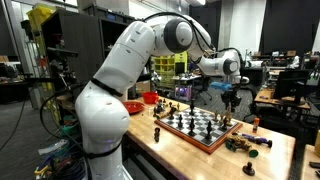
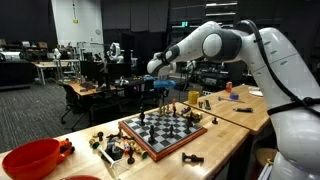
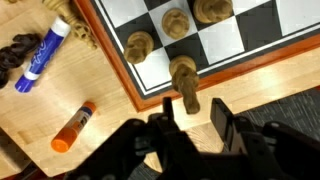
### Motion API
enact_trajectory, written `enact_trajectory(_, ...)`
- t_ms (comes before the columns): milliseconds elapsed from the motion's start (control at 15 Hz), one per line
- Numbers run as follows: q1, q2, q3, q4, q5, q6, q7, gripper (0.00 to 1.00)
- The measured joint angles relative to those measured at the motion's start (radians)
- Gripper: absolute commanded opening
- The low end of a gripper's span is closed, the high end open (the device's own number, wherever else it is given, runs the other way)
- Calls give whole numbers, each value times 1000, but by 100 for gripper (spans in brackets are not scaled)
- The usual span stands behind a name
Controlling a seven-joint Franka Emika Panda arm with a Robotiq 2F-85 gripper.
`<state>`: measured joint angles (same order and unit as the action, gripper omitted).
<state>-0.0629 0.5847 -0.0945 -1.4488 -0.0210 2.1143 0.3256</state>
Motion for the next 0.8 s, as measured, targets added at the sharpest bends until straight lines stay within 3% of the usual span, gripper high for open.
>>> enact_trajectory(267, 0, 0, 1, 0, 0, 0, -2, 99)
enact_trajectory(800, 7, -45, 6, -3, 0, 1, -46, 100)
